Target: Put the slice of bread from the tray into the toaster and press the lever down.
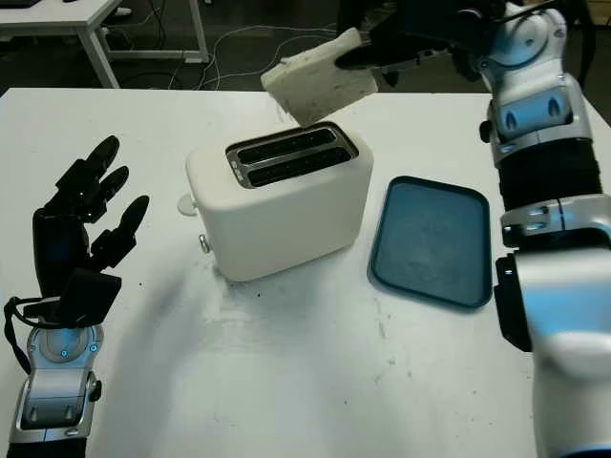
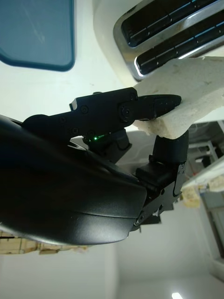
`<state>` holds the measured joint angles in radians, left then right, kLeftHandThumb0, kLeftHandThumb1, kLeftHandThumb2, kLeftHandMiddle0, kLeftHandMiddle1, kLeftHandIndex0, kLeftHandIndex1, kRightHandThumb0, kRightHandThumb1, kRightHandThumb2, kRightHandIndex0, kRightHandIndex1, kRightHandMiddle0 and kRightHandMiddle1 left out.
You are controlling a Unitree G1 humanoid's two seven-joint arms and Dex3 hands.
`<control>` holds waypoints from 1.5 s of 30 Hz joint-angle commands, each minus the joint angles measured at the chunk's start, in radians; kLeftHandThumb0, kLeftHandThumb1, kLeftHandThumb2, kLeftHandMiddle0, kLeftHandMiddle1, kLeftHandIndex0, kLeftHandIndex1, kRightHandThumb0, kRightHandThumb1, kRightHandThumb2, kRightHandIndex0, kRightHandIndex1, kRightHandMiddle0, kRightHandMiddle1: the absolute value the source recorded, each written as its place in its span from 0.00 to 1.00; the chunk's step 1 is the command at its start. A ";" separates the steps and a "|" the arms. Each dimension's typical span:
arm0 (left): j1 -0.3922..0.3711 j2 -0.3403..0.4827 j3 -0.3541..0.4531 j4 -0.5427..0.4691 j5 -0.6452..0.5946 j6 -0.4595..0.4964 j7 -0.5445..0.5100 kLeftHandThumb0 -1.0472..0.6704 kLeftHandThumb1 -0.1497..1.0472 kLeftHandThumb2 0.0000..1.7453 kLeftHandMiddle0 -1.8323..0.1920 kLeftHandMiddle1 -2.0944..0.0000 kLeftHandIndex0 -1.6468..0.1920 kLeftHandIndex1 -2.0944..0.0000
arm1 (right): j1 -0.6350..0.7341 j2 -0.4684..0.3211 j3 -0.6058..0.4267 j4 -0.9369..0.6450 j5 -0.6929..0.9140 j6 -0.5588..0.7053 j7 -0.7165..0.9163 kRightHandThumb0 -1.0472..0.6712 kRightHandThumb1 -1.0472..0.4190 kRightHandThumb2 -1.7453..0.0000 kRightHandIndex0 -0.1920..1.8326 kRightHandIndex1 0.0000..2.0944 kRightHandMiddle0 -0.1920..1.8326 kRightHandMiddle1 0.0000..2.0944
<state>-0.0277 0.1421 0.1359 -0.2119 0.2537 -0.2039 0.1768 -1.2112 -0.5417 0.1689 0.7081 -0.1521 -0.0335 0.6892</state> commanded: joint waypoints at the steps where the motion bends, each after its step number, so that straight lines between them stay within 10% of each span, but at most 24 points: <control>1: 0.003 -0.007 -0.001 -0.008 0.006 0.002 0.010 0.26 0.89 0.16 0.59 1.00 0.62 1.00 | -0.028 0.011 0.016 0.024 -0.025 -0.021 -0.002 0.47 0.09 0.84 0.62 0.83 0.54 0.83; 17: -0.008 -0.003 -0.002 0.009 -0.001 -0.009 0.002 0.26 0.89 0.16 0.59 1.00 0.62 1.00 | -0.073 -0.037 -0.045 -0.023 -0.006 -0.047 0.041 0.38 0.09 0.88 0.65 0.83 0.56 0.83; 45: 0.000 -0.010 0.001 -0.002 0.005 -0.002 0.007 0.26 0.89 0.16 0.59 1.00 0.62 1.00 | 0.242 -0.120 -0.105 -0.677 0.151 0.395 0.196 0.44 0.09 0.81 0.65 0.83 0.54 0.83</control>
<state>-0.0292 0.1334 0.1361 -0.2042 0.2538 -0.2086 0.1761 -0.9862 -0.6476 0.0574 0.0530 -0.0140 0.3282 0.8752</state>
